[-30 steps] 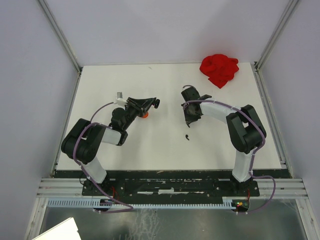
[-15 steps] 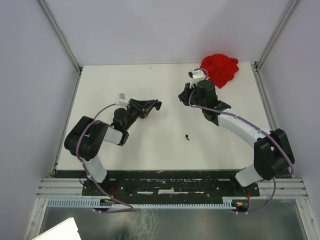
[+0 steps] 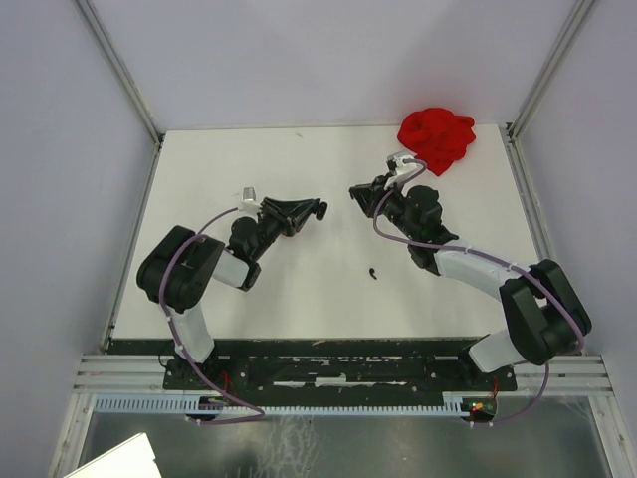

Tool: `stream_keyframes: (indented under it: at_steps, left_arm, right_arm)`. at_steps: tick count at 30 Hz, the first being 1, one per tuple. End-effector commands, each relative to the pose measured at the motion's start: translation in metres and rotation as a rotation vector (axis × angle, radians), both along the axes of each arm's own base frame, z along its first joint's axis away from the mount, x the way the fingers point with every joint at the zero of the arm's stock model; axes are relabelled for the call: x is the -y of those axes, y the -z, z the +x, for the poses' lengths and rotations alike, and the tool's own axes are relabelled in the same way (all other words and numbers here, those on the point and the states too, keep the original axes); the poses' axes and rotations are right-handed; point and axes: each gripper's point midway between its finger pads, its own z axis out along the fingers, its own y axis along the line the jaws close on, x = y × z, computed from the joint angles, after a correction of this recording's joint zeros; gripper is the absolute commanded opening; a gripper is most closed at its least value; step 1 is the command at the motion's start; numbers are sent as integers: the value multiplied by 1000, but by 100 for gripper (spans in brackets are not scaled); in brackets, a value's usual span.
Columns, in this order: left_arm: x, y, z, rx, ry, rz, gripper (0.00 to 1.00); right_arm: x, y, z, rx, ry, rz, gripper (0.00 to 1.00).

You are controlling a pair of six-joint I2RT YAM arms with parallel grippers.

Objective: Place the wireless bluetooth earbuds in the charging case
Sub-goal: Place the earbud in the charging case.

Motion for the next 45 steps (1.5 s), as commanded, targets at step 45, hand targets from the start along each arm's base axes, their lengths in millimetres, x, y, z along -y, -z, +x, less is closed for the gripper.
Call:
stream_keyframes:
  at_steps: [45]
  left_arm:
    - [14,-42,-4,102,59,-141,3]
  right_arm:
    - [-66,-33,-36,386,-314,171,1]
